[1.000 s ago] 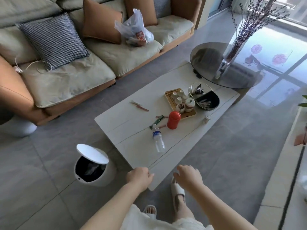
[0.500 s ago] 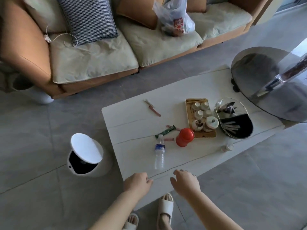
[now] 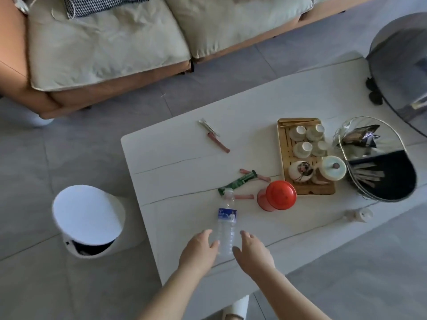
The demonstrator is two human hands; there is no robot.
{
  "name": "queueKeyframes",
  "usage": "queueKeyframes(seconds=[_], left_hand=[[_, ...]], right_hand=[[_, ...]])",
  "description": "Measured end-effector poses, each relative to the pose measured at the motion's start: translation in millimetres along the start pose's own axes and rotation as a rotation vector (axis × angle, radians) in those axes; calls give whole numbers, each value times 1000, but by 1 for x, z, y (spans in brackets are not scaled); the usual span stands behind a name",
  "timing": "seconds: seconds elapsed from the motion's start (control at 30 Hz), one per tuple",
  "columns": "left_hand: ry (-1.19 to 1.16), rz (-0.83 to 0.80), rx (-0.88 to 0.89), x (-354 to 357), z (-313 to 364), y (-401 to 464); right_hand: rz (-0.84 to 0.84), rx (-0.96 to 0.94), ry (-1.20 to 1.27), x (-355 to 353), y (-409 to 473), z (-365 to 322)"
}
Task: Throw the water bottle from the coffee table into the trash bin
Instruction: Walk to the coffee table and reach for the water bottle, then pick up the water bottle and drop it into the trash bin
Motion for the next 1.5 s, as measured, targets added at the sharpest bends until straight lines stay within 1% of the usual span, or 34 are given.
queueKeyframes(seconds=[0.13, 0.17, 0.23, 0.33, 0.43, 0.57, 0.67, 0.73, 0.93, 1.1, 1.27, 1.37, 1.5], left_hand=[[30, -88, -61, 33, -36, 28], [29, -109, -77, 37, -40, 24], [33, -131, -104, 49, -64, 42], [29, -133, -107, 54, -79, 52], [32, -134, -118, 55, -87, 57], [43, -134, -111, 55, -87, 57], [24, -121, -102, 52, -84, 53], [8, -112, -119, 48, -83, 41], [-49, -67, -157, 24, -84, -2], [-211, 35, -211, -9, -98, -68], [-409, 148, -264, -37, -137, -139], [-438, 219, -302, -51, -170, -183], [-400, 279, -349, -74, -212, -240]], right_hand=[[-39, 96, 83, 34, 42, 5], [-44, 117, 98, 35, 44, 5], [-26, 173, 152, 55, 69, 6], [59, 189, 197, 55, 84, 5], [101, 211, 230, 57, 92, 8], [48, 223, 375, 63, 99, 9], [33, 207, 379, 61, 93, 8], [17, 185, 340, 58, 76, 5], [8, 64, 352, 43, 24, -10], [-22, -96, 339, 27, -40, -46], [-67, -270, 189, 31, -105, -103], [-94, -326, 121, 44, -141, -135], [-116, -386, 37, 68, -186, -173]])
Point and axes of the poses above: each hand's wrist, its own y-axis towards the middle knuckle, its own x-axis out of the palm, z = x × y, the point moved 10 cm from there along y, towards the middle knuckle, and after that the axes turned 2 degrees about z, right-handed, at the moved point
